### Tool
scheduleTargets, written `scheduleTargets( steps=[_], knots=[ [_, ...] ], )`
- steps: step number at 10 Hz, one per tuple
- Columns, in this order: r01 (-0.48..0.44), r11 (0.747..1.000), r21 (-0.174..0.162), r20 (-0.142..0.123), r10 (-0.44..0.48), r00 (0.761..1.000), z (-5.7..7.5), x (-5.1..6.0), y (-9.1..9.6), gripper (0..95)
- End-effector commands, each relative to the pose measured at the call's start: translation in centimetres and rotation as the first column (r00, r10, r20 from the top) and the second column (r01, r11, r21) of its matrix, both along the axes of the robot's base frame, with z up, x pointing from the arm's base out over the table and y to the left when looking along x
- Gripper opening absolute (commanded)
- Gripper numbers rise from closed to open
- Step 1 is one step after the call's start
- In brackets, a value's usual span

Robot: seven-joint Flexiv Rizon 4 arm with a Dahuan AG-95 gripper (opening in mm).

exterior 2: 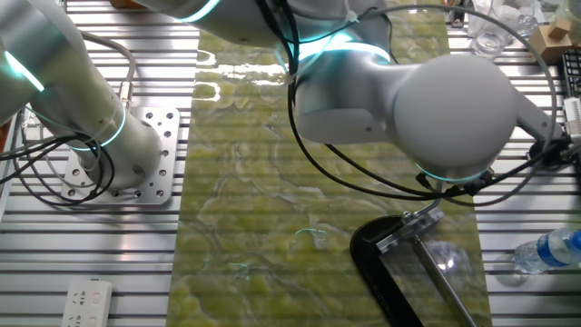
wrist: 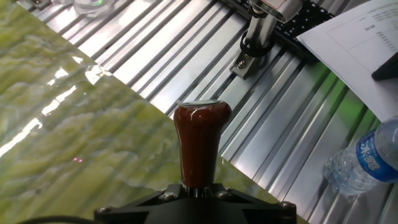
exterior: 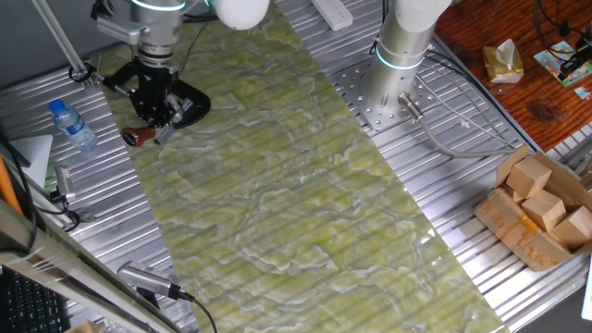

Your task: Pull up the lever

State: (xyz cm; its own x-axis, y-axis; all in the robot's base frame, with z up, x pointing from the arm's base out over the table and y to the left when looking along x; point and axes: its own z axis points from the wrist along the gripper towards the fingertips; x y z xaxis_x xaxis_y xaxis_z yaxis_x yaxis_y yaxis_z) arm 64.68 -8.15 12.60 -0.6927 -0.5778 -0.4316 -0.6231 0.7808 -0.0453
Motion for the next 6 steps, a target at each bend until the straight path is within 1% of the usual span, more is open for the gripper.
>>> scheduleTargets(
  steps=[1,5,6],
  knots=[
    [0.003,1.000,-0.006,0.000,-0.003,1.000,0.41,-0.13,-0.14,0.0],
    [0.000,1.000,0.001,0.000,0.000,1.000,0.93,-0.24,-0.41,0.0],
    [0.001,1.000,-0.002,0.002,-0.001,1.000,1.03,-0.28,-0.40,0.0]
  ],
)
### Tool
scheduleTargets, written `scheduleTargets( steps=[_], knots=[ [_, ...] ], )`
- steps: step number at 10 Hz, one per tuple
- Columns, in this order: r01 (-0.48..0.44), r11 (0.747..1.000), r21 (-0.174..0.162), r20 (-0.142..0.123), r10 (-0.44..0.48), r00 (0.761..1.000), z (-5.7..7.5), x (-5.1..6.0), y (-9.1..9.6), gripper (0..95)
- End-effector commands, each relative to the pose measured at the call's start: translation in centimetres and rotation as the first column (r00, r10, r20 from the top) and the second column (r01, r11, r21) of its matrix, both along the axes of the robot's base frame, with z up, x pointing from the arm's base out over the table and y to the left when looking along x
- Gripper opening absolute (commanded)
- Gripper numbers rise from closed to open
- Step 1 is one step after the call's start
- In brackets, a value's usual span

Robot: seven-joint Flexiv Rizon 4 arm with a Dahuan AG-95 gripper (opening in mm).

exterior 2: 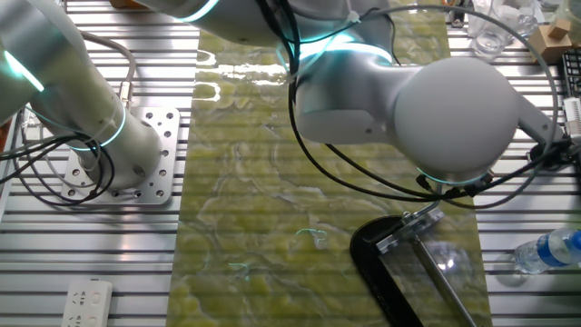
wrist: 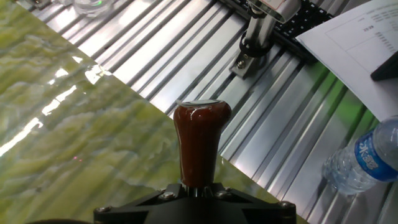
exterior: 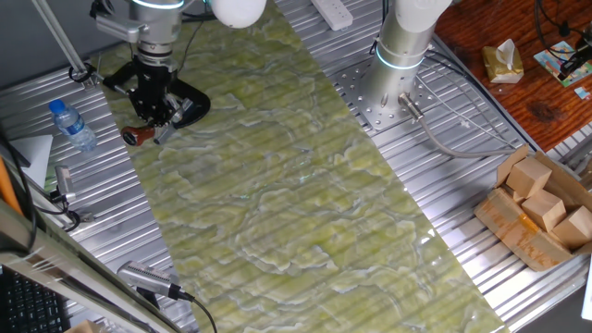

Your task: Pull up the lever

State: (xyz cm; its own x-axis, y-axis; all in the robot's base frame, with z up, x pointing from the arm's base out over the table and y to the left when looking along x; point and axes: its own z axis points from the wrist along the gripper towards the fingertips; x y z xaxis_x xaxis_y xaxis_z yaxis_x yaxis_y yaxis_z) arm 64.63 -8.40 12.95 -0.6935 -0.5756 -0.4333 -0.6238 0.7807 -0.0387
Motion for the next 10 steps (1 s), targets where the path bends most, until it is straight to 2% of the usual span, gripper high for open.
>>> scheduleTargets(
  steps=[1,6,8,10],
  knots=[
    [0.001,1.000,-0.010,0.006,-0.001,1.000,0.8,-0.3,-0.2,0.0],
    [-0.001,1.000,-0.004,0.014,0.001,1.000,1.2,-0.4,-0.4,0.0],
    [0.006,1.000,-0.016,0.025,-0.006,1.000,1.8,-0.7,-0.4,0.0],
    [0.002,1.000,-0.002,0.037,-0.002,0.999,2.1,-0.7,-0.9,0.0]
  ],
)
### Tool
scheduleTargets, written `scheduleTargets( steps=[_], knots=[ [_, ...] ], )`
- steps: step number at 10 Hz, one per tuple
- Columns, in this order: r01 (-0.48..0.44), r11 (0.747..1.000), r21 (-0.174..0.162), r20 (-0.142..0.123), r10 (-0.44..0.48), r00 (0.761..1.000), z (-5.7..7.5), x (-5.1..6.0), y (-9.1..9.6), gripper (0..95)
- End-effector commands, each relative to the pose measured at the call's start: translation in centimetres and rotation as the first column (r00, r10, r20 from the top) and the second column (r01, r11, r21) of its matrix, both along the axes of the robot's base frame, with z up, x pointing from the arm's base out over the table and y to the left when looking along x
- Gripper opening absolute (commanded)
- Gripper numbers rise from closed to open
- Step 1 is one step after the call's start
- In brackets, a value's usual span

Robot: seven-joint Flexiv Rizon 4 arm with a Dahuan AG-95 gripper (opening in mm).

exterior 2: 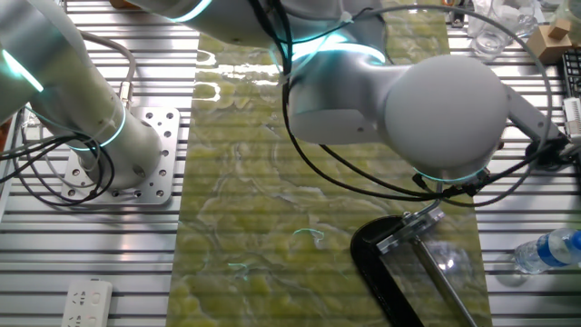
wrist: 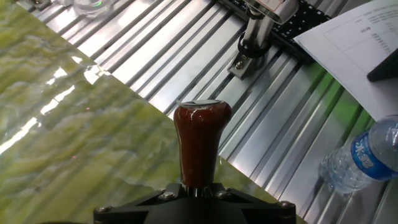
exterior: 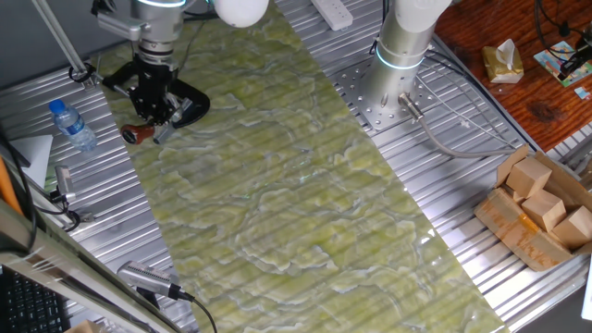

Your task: Pull up the lever

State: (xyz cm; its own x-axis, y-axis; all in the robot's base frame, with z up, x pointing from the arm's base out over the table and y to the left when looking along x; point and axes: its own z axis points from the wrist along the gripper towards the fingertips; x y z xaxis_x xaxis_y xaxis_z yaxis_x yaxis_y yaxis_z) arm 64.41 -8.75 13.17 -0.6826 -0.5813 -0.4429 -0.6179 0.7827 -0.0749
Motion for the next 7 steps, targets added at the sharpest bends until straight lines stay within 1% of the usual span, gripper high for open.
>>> scheduleTargets(
  steps=[1,2,3,6,7],
  knots=[
    [0.000,0.999,0.034,0.011,0.000,1.000,2.01,-0.56,-0.55,0.0],
    [0.003,0.999,0.042,0.017,-0.004,1.000,2.22,-0.68,-0.46,0.0],
    [0.012,0.999,0.035,0.030,-0.013,0.999,2.47,-0.83,-0.36,0.0],
    [0.014,1.000,0.019,0.040,-0.015,0.999,2.78,-1.21,-0.63,0.0],
    [0.012,1.000,0.024,0.040,-0.013,0.999,2.82,-1.27,-0.77,0.0]
  ],
)
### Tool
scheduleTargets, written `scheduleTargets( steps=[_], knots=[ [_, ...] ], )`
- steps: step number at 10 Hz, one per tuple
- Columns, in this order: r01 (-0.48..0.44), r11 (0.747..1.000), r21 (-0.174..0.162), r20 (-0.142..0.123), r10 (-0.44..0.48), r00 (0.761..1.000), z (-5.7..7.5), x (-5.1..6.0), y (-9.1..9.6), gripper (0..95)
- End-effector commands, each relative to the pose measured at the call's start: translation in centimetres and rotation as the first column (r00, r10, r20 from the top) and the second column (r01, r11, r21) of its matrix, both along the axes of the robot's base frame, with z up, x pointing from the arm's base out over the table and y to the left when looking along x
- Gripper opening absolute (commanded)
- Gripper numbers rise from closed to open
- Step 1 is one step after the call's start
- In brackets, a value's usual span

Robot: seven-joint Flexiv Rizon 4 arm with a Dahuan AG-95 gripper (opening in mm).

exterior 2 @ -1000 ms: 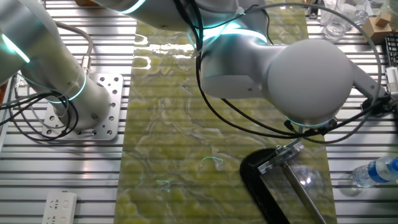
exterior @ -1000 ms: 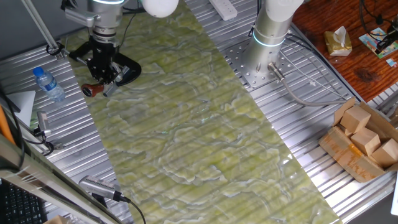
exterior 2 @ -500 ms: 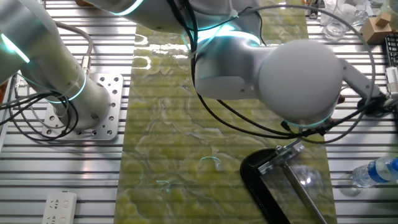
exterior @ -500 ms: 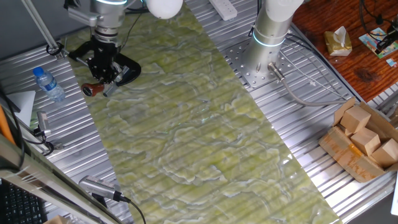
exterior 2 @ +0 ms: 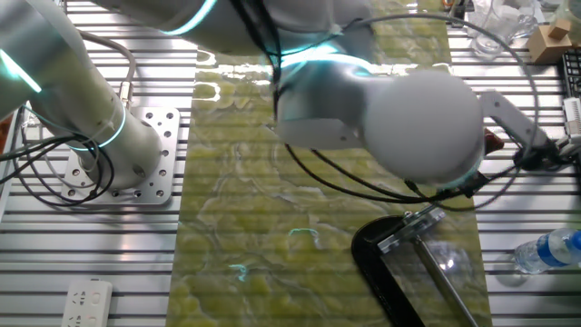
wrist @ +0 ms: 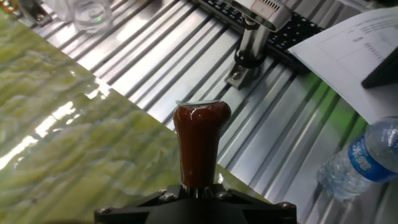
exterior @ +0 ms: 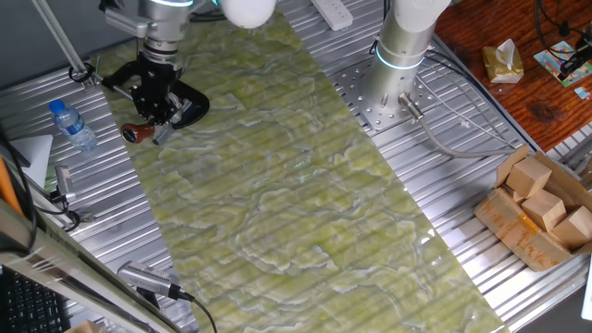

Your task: Pull up the lever

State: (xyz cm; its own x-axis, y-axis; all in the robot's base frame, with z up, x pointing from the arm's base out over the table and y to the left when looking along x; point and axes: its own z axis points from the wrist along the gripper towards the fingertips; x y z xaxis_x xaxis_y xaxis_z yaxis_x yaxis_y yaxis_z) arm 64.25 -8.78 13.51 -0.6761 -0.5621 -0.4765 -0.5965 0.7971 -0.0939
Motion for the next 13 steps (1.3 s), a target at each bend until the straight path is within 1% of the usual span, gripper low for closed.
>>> scheduleTargets(
  steps=[1,3,4,5,6,7,9,13],
  knots=[
    [-0.010,1.000,0.026,-0.005,0.010,1.000,2.66,-1.20,-0.75,0.0],
    [-0.009,1.000,0.018,-0.008,0.009,1.000,3.01,-1.42,-0.59,0.0],
    [-0.007,1.000,-0.006,-0.009,0.006,1.000,3.14,-1.53,-0.66,0.0],
    [-0.007,1.000,-0.010,-0.006,0.007,1.000,3.23,-1.62,-0.92,0.0],
    [-0.010,1.000,-0.011,-0.006,0.010,1.000,3.28,-1.68,-1.12,0.0],
    [-0.013,1.000,0.002,-0.006,0.013,1.000,3.30,-1.71,-1.19,0.0],
    [-0.011,1.000,0.009,-0.008,0.011,1.000,3.39,-1.77,-1.14,0.0],
    [-0.006,1.000,-0.012,-0.015,0.006,1.000,3.29,-1.62,-1.12,0.0]
  ],
)
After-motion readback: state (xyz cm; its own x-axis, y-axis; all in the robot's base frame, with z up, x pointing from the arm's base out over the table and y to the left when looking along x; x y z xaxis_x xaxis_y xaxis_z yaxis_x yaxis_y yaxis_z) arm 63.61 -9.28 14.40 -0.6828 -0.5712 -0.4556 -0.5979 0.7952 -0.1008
